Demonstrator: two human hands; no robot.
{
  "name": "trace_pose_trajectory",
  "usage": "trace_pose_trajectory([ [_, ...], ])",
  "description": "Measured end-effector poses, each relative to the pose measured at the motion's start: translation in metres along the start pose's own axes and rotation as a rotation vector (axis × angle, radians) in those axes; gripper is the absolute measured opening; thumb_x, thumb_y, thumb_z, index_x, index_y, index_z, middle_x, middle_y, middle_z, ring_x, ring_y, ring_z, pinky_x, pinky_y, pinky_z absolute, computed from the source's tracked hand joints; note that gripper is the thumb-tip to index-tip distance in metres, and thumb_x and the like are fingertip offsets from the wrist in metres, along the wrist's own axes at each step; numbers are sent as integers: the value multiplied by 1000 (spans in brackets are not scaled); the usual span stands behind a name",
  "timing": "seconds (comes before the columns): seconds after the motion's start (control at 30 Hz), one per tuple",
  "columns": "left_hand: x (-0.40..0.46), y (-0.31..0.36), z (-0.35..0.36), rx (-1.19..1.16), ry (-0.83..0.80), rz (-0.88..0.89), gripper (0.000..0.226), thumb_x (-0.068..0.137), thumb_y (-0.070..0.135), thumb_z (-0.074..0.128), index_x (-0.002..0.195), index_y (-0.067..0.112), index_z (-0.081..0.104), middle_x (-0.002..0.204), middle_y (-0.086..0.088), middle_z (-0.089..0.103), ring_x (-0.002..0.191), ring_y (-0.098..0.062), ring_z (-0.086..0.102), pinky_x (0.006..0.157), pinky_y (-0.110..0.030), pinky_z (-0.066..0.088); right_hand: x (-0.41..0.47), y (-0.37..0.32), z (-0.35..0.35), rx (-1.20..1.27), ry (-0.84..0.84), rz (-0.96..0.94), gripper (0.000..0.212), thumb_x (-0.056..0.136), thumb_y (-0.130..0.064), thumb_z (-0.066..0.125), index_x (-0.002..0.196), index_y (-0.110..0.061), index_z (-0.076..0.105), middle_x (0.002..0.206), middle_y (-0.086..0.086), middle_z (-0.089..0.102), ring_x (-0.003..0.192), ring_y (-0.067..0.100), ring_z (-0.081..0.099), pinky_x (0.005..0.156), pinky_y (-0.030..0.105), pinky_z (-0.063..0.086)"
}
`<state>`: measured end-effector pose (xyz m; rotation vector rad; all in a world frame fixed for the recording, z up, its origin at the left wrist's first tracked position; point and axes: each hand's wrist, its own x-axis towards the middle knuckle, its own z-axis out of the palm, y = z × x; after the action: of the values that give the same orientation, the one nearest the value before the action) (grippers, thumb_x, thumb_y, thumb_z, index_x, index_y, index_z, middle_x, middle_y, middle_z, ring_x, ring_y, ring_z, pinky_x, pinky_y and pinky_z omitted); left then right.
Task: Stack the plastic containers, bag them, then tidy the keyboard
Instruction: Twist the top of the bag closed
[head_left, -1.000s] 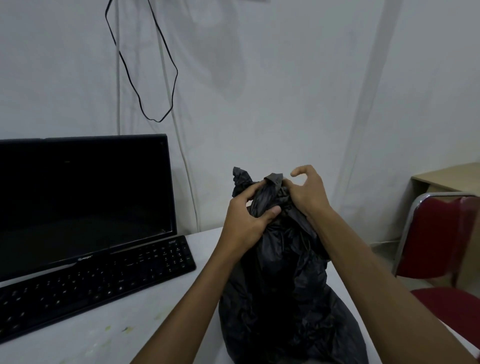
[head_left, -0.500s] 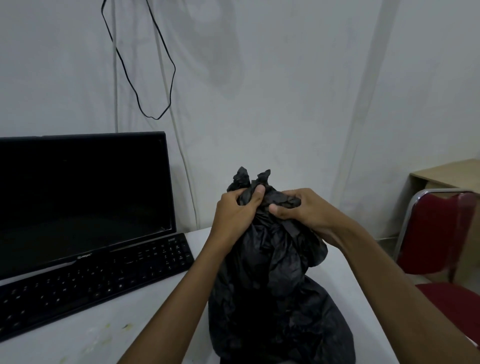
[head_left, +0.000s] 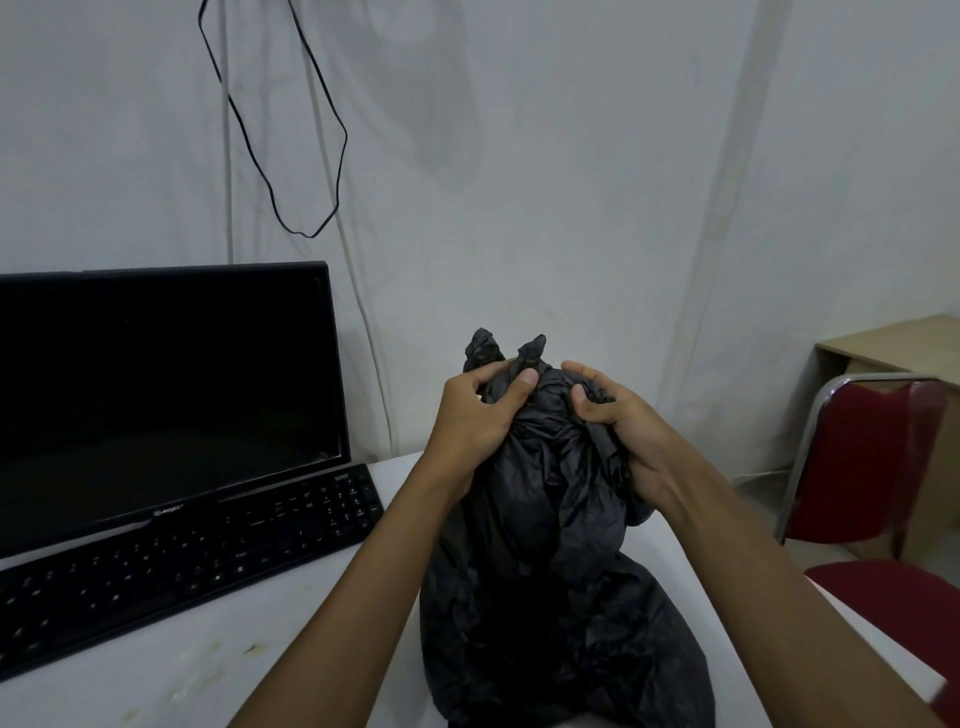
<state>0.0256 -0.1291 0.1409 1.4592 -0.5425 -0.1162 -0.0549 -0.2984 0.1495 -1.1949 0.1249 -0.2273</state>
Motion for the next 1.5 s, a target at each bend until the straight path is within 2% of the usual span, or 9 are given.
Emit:
trace_pose_trajectory([
  [0.23, 6, 4, -6, -315, 67, -312, 27, 88, 26, 88, 107, 7, 83, 102, -10, 84, 100, -26, 81, 93, -37, 63, -14, -8, 8, -544, 129, -282, 44, 99, -25, 79, 135, -38, 58, 108, 16, 77, 92, 26, 81, 81, 38, 66],
  [0.37, 9, 9, -17, -384, 43, -390, 26, 94, 25, 82, 108, 4, 80, 107, -15, 83, 103, -30, 79, 93, -38, 63, -26, -14, 7, -823, -72, -356, 47, 92, -24, 86, 133, -34, 63, 117, -3, 72, 105, 6, 74, 90, 21, 60],
  [0.5, 6, 10, -20, -448, -59, -418, 33, 98, 22, 76, 121, -2, 76, 117, -18, 80, 109, -30, 78, 90, -35, 64, -22, -7, 1, -836, 16, -432, 33, 105, -3, 64, 128, -27, 65, 121, 2, 73, 110, 10, 73, 99, 27, 59],
  [0.73, -1, 2, -7, -582, -176, -426, 25, 100, 8, 66, 123, 2, 74, 123, -20, 75, 108, -32, 74, 103, -44, 58, -7, 15, -11, -680, 294, -442, 36, 106, 8, 45, 116, -26, 49, 85, 8, 57, 71, 25, 50, 66, 41, 42],
  [0.9, -7, 3, -9, -694, -161, -392, 26, 102, -3, 56, 124, 3, 70, 99, -13, 79, 93, -23, 76, 90, -35, 64, -21, 9, 6, -837, 453, -620, 44, 94, 11, 50, 89, -28, 70, 111, 0, 63, 104, 2, 62, 85, 18, 49],
  [1.0, -9, 4, -13, -742, -172, -375, 37, 99, -10, 53, 133, -1, 66, 104, -15, 79, 95, -23, 77, 90, -33, 64, -36, 4, 14, -812, 363, -716, 29, 104, -7, 60, 107, -29, 78, 131, -4, 57, 130, 5, 55, 101, 9, 41],
  [1.17, -16, 8, -12, -774, -229, -368, 39, 90, -10, 57, 126, -2, 68, 97, -13, 78, 89, -24, 77, 89, -33, 65, -36, 13, 5, -1080, 318, -660, 19, 97, -53, 68, 101, -39, 80, 146, -13, 52, 143, 10, 41, 120, 38, 38],
  [1.27, -20, 9, -9, -781, -261, -360, 38, 79, -6, 62, 116, -2, 69, 90, -12, 76, 82, -21, 77, 84, -31, 65, -35, 16, 0, -1091, 345, -557, 21, 91, -62, 69, 94, -43, 76, 143, -12, 52, 142, 14, 42, 120, 52, 39],
  [1.5, -26, 10, -10, -739, -274, -411, 22, 86, -4, 60, 106, -5, 70, 96, -15, 75, 88, -28, 75, 90, -36, 64, -37, 2, 15, -1160, 409, -657, 48, 63, -77, 79, 89, -38, 72, 141, -14, 52, 134, 12, 50, 113, 51, 45],
])
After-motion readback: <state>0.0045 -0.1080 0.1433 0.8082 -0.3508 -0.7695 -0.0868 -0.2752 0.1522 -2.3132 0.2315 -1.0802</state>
